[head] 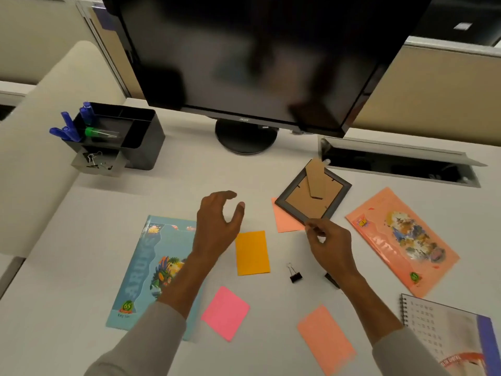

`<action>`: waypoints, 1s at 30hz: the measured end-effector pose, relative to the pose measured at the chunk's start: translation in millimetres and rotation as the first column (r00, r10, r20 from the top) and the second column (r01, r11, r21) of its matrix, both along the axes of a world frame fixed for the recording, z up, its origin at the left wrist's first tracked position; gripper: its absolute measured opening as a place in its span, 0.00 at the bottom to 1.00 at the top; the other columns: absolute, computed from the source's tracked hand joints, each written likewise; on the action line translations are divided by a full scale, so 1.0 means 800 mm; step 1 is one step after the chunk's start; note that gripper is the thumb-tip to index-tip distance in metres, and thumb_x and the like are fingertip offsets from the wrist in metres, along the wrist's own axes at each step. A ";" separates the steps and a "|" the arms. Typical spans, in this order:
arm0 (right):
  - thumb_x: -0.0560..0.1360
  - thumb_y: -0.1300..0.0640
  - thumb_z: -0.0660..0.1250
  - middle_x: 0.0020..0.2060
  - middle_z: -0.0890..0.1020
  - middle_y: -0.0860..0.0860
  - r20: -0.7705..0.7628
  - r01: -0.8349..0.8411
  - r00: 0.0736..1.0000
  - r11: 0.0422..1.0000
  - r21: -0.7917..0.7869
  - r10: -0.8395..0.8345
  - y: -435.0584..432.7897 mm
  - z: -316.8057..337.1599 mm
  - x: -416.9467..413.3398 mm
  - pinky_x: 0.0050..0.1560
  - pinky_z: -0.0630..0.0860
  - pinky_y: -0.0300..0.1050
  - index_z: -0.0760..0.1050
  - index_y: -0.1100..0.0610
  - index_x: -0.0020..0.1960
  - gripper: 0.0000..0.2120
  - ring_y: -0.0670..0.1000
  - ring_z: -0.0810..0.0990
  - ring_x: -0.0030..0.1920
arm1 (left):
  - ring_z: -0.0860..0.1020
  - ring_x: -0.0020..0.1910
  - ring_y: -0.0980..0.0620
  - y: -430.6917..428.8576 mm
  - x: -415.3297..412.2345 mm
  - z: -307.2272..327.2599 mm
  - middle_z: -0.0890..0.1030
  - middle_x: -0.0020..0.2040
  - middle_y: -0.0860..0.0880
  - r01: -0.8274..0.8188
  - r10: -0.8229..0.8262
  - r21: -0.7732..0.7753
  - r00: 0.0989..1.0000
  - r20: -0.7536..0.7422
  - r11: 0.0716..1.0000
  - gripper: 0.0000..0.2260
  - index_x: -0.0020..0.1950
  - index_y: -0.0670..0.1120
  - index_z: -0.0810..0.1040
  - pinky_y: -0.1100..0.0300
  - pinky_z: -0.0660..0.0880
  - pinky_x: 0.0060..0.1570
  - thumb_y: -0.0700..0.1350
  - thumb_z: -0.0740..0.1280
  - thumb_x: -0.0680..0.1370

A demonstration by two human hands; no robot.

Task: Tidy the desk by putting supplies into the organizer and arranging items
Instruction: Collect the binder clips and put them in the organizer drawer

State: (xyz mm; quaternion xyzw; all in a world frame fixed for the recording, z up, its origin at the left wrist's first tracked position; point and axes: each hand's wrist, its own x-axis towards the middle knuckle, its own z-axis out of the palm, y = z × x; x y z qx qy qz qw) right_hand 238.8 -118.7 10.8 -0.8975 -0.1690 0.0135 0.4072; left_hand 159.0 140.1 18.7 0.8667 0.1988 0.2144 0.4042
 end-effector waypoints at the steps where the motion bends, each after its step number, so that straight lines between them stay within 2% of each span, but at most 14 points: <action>1: 0.77 0.61 0.70 0.47 0.85 0.48 -0.017 0.027 1.000 1.000 -0.004 -0.027 -0.010 0.000 -0.005 0.48 0.82 0.48 0.83 0.56 0.55 0.08 0.45 0.82 0.45 | 0.77 0.57 0.51 -0.019 0.002 0.000 0.81 0.56 0.54 0.045 -0.045 -0.023 0.999 -0.003 0.999 0.11 0.59 0.50 0.80 0.52 0.77 0.54 0.50 0.71 0.78; 4: 0.76 0.60 0.71 0.47 0.84 0.46 -0.057 0.088 0.994 0.996 -0.010 -0.089 -0.037 -0.004 -0.021 0.48 0.82 0.54 0.83 0.55 0.54 0.07 0.47 0.82 0.45 | 0.77 0.54 0.52 -0.066 0.003 -0.002 0.80 0.56 0.54 0.166 -0.168 -0.055 0.986 -0.019 0.985 0.12 0.60 0.50 0.79 0.48 0.79 0.50 0.50 0.71 0.78; 8: 0.75 0.55 0.72 0.52 0.82 0.44 -0.095 0.087 0.991 0.995 -0.050 -0.092 -0.070 -0.013 -0.040 0.48 0.81 0.57 0.82 0.49 0.53 0.07 0.51 0.80 0.48 | 0.77 0.51 0.53 -0.112 -0.001 -0.005 0.79 0.57 0.54 0.224 -0.228 -0.064 0.971 -0.066 0.973 0.13 0.60 0.50 0.79 0.52 0.79 0.48 0.50 0.71 0.77; 11: 0.73 0.51 0.74 0.58 0.78 0.47 -0.113 0.112 0.985 0.979 -0.170 -0.132 -0.091 -0.019 -0.051 0.56 0.75 0.54 0.82 0.49 0.55 0.11 0.51 0.74 0.56 | 0.78 0.50 0.52 -0.141 -0.011 -0.011 0.78 0.57 0.53 0.273 -0.282 -0.085 0.950 -0.130 0.958 0.14 0.62 0.49 0.79 0.54 0.78 0.49 0.49 0.71 0.77; 13: 0.72 0.49 0.75 0.61 0.73 0.49 -0.143 0.115 0.979 0.972 -0.205 -0.146 -0.099 -0.021 -0.061 0.58 0.70 0.48 0.80 0.50 0.60 0.18 0.53 0.70 0.61 | 0.78 0.50 0.52 -0.156 -0.020 -0.017 0.78 0.57 0.52 0.288 -0.302 -0.095 0.931 -0.203 0.953 0.15 0.63 0.49 0.78 0.60 0.75 0.49 0.51 0.70 0.78; 15: 0.71 0.46 0.76 0.62 0.69 0.50 -0.185 0.100 0.973 0.971 -0.219 -0.141 -0.104 -0.025 -0.073 0.59 0.66 0.44 0.77 0.51 0.64 0.24 0.54 0.67 0.62 | 0.79 0.50 0.52 -0.168 -0.029 -0.024 0.78 0.59 0.52 0.272 -0.286 -0.088 0.920 -0.268 0.958 0.17 0.64 0.49 0.78 0.63 0.73 0.48 0.53 0.70 0.78; 18: 0.70 0.46 0.77 0.63 0.67 0.52 -0.225 0.090 0.964 0.968 -0.235 -0.144 -0.106 -0.031 -0.085 0.61 0.65 0.42 0.75 0.52 0.67 0.28 0.55 0.66 0.62 | 0.79 0.54 0.52 -0.182 -0.045 -0.037 0.77 0.60 0.52 0.269 -0.275 -0.064 0.904 -0.328 0.961 0.19 0.66 0.49 0.77 0.61 0.75 0.52 0.55 0.70 0.77; 22: 0.73 0.54 0.74 0.60 0.70 0.54 -0.162 0.111 0.975 0.964 -0.240 -0.152 -0.104 -0.035 -0.098 0.56 0.67 0.42 0.77 0.55 0.64 0.20 0.57 0.71 0.58 | 0.75 0.58 0.52 -0.194 -0.061 -0.049 0.76 0.60 0.52 0.295 -0.285 -0.031 0.885 -0.369 0.955 0.23 0.67 0.47 0.76 0.62 0.73 0.57 0.54 0.72 0.75; 26: 0.77 0.60 0.69 0.52 0.71 0.52 -0.098 0.108 0.986 0.970 -0.219 -0.132 -0.100 -0.035 -0.108 0.50 0.75 0.47 0.79 0.54 0.57 0.09 0.54 0.71 0.52 | 0.75 0.57 0.51 -0.199 -0.068 -0.053 0.76 0.58 0.52 0.286 -0.262 0.008 0.887 -0.380 0.958 0.20 0.66 0.47 0.77 0.60 0.73 0.57 0.50 0.71 0.76; 30: 0.79 0.61 0.65 0.49 0.70 0.50 -0.084 0.041 0.994 0.964 -0.264 -0.065 -0.094 -0.034 -0.116 0.48 0.76 0.49 0.79 0.54 0.55 0.07 0.51 0.71 0.49 | 0.75 0.57 0.51 -0.203 -0.071 -0.054 0.78 0.57 0.51 0.275 -0.247 0.019 0.891 -0.380 0.961 0.16 0.65 0.47 0.80 0.64 0.70 0.55 0.49 0.70 0.79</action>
